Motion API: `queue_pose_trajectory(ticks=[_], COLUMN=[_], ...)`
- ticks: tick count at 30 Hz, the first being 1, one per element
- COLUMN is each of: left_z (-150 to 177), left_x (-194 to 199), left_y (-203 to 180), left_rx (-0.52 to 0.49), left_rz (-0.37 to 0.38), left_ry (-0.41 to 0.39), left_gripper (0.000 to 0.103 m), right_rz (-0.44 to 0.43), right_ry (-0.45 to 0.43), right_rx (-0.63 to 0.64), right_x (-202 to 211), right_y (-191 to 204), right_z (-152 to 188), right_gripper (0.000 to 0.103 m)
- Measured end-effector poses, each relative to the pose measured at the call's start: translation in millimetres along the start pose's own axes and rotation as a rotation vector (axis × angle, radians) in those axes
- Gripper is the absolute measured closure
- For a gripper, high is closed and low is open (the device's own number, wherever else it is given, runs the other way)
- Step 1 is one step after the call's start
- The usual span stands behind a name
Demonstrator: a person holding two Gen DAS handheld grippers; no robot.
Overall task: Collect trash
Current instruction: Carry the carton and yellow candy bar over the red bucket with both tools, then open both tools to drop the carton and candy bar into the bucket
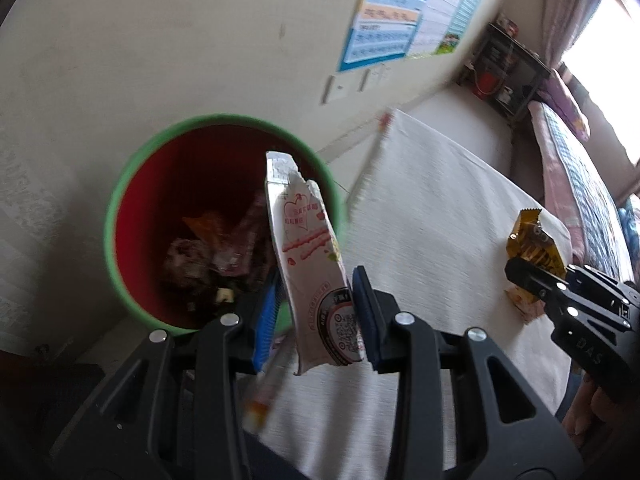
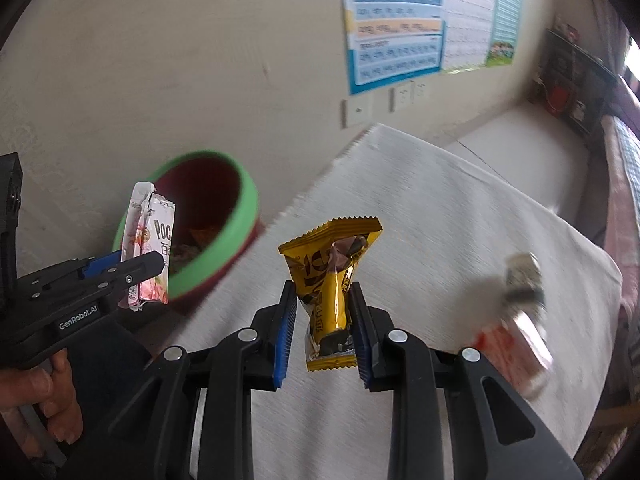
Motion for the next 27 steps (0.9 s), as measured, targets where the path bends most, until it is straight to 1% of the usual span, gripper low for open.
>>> queue_pose_trajectory(ticks=[10, 16, 24, 26, 27], left_z=[-7.4, -10.3, -6.8, -7.1, -6.0], left_x=[7.2, 7.9, 3.7, 0.0, -0.7], left_y=[63.4, 89.9, 99.9, 100.8, 101.4], left_rx=[0.058, 0.086, 0.08, 0.082, 0.082], left_rz=[-0.045, -0.038, 0.002, 0.012, 0.014], left_ry=[-0.016, -0.024, -0.011, -0.004, -0.002], left_gripper=[0.068, 0.068, 0.066, 0.063, 0.061], right_rz=[-0.069, -0.108, -0.16, -0.173, -0.181], right_ry=[0.012, 0.015, 0.032, 0.043, 0.052], right_rx=[0.075, 0.095, 0.113, 0.118, 0.122], right_x=[-30.3, -46.1, -69.0, -75.5, -79.4], right_y=[64.5, 92.8, 124.8, 132.0, 136.5], right_z=[-24.7, -43.3, -61.2, -64.2, -65.3], right_gripper=[0.077, 0.077, 0.077, 0.076, 0.074])
Point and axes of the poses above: each gripper's, at about its wrist camera, not at the fingertips, and x roughly against the way its jaws point, y to its left, z to its underside, the point moved 5 cm from there along -x, roughly the way its jaws point, and after that the axes turned 7 degrees about -x, right-handed, at the moved point
